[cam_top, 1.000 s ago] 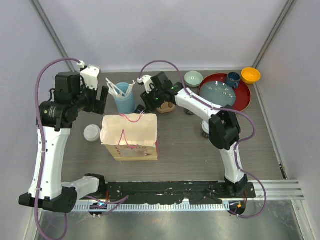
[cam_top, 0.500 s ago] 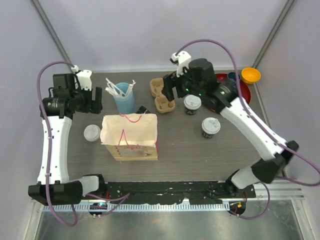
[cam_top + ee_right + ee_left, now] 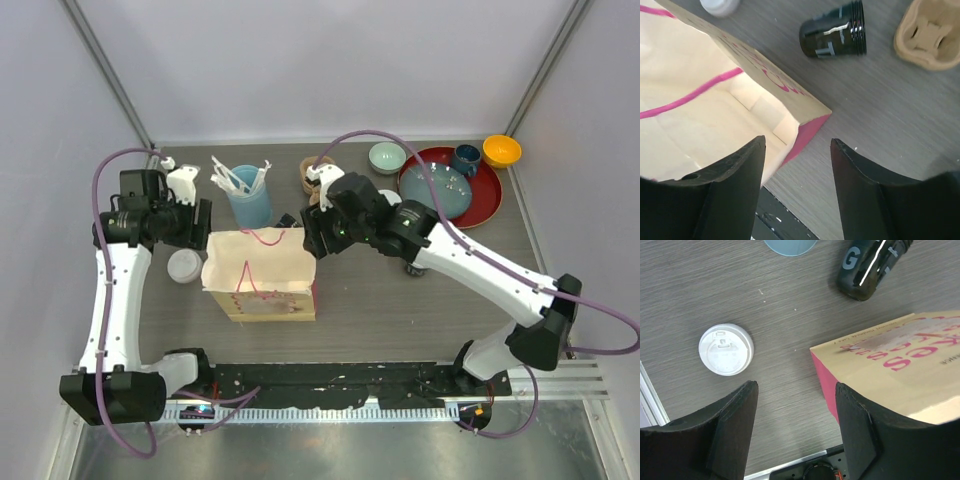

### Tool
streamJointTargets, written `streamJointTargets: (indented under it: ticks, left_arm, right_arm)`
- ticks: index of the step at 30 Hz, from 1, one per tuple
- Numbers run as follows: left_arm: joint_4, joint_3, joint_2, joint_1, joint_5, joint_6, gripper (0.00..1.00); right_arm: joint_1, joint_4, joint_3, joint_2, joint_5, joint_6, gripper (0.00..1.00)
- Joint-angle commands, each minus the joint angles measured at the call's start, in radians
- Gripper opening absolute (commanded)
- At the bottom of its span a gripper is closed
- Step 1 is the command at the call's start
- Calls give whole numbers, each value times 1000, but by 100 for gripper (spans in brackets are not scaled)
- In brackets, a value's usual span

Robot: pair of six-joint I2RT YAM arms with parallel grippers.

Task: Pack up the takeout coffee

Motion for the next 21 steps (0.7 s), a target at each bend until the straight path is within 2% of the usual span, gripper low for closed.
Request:
streamJointTargets:
  ticks: [1, 3, 6, 7, 8, 9, 12, 14, 17, 19, 21]
  left_arm:
    - [3, -21, -41, 5, 76, 31, 67]
    - [7, -27, -35, 3, 85, 33, 67]
    - [19, -33, -23, -6, 114, 28, 66]
    - [29, -29, -19, -12, 122, 27, 66]
    - [36, -26, -13, -15, 123, 27, 66]
    - [42, -22, -4, -15, 123, 30, 66]
    - [62, 7, 46, -43, 120, 60, 67]
    - [71, 42, 83, -108, 84, 68, 69]
    - [92, 89, 166, -208, 41, 96, 70]
    - [118, 128, 215, -248, 37, 111, 70]
    - [129, 158, 247, -296, 49, 128, 71]
  right_arm:
    - [7, -22, 44, 19, 11, 36, 54]
    - [7, -43, 53, 25, 14, 33, 50]
    - [7, -80, 53, 25, 36, 25, 31]
    - [7, -94, 58, 24, 46, 14, 19]
    - [7, -108, 61, 11, 72, 8, 13]
    - [7, -135, 62, 2, 92, 2, 1]
    - [-13, -184, 56, -62, 129, -29, 1]
    - [-51, -227, 41, -96, 114, -56, 1]
    - [-190, -336, 4, -165, 7, -94, 1]
    - [-296, -364, -26, -203, -119, -151, 1]
    - [-347, -392, -40, -216, -188, -203, 1]
